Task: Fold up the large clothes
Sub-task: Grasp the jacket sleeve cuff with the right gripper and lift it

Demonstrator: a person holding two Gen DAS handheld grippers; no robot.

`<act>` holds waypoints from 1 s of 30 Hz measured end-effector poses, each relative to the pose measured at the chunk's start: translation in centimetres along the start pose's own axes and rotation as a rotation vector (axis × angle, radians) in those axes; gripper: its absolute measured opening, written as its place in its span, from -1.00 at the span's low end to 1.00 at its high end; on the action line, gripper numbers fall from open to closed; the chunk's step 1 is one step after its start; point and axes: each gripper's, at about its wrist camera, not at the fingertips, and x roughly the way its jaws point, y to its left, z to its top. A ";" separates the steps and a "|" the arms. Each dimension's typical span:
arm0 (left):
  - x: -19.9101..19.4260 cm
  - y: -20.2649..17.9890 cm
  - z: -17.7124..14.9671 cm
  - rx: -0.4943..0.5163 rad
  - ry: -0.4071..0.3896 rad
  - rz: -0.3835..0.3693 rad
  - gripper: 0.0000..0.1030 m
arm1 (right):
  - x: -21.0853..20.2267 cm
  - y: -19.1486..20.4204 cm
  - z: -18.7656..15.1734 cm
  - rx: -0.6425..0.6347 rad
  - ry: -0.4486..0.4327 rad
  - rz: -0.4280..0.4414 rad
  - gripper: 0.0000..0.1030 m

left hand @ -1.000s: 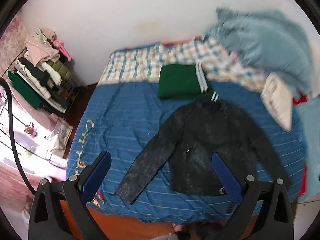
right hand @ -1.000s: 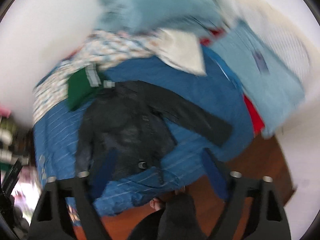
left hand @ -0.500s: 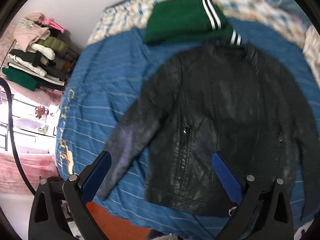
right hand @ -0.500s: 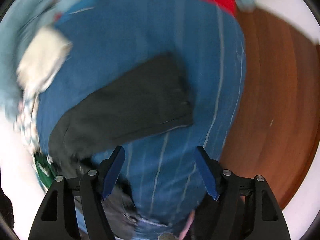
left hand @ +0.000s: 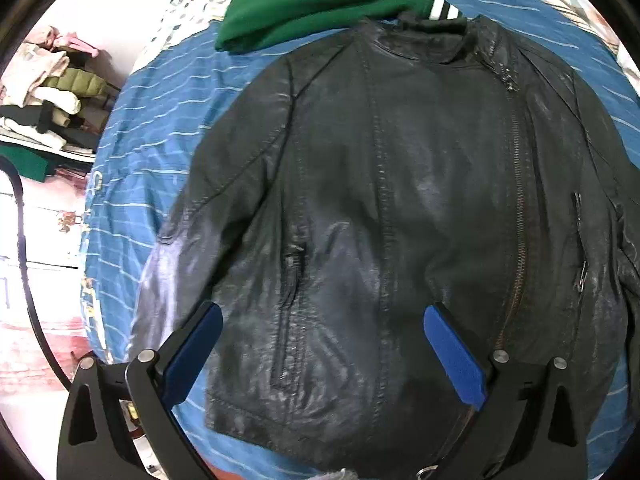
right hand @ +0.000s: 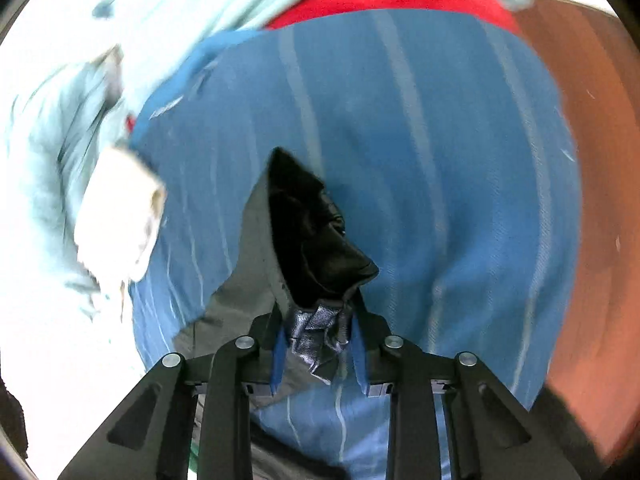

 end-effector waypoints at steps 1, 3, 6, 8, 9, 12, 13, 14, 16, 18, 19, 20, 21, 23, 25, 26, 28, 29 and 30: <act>0.3 -0.2 -0.1 0.005 0.003 -0.006 1.00 | 1.4 -0.2 0.2 -0.015 0.034 -0.014 -0.21; 1.2 -0.4 -0.2 0.014 0.014 -0.003 1.00 | 3.1 -0.4 0.7 -0.004 0.077 0.002 0.15; 2.2 -0.5 -0.5 0.012 0.021 -0.012 1.00 | 4.4 -1.0 0.4 0.015 0.081 0.067 0.40; 2.8 -0.6 -0.6 0.019 0.018 -0.009 1.00 | 4.6 -0.2 0.8 0.021 0.044 0.057 -0.07; 3.0 -0.5 -0.6 0.018 0.014 -0.007 1.00 | 4.3 0.1 0.6 0.011 0.026 0.025 -0.30; 3.1 -0.2 -0.5 0.018 -0.001 -0.006 1.00 | 2.5 0.4 1.4 0.023 -0.008 0.044 -0.60; 2.9 -0.1 -0.4 0.017 -0.011 -0.007 1.00 | 1.0 1.3 1.6 0.017 -0.045 0.052 -0.64; 2.8 0.2 -0.2 0.015 -0.022 -0.006 1.00 | 0.0 2.4 2.2 0.010 -0.069 0.063 -0.65; 2.4 0.6 0.1 0.007 -0.040 -0.016 1.00 | -2.7 5.2 3.0 -0.012 -0.105 0.121 -0.66; 2.4 1.1 0.4 -0.002 -0.047 -0.015 1.00 | -4.9 8.3 3.4 -0.078 -0.121 0.144 -0.67; 2.5 1.6 0.5 -0.013 -0.044 -0.017 1.00 | -5.6 10.2 3.2 -0.116 -0.119 0.161 -0.67; 2.5 1.9 0.6 -0.023 -0.041 -0.021 1.00 | -6.4 12.4 2.6 -0.162 -0.121 0.162 -0.67; 2.6 2.4 0.7 -0.036 -0.038 -0.023 1.00 | -7.2 14.7 1.8 -0.217 -0.117 0.176 -0.67; 2.8 3.5 0.9 -0.065 -0.029 -0.024 1.00 | -8.1 18.8 -0.5 -0.304 -0.098 0.203 -0.67; 3.0 4.8 1.0 -0.092 -0.027 -0.018 1.00 | -8.3 23.2 -3.7 -0.400 -0.067 0.233 -0.68; 3.2 5.7 1.0 -0.106 -0.027 -0.011 1.00 | -8.0 26.0 -6.2 -0.467 -0.043 0.247 -0.68; 3.5 7.9 1.2 -0.143 -0.028 0.002 1.00 | -6.3 30.7 -11.8 -0.592 0.004 0.258 -0.68; 3.7 8.8 1.1 -0.159 -0.029 0.009 1.00 | -5.2 32.4 -14.5 -0.647 0.031 0.263 -0.68; 4.0 9.9 1.1 -0.177 -0.030 0.015 1.00 | -3.9 33.7 -17.0 -0.697 0.063 0.265 -0.68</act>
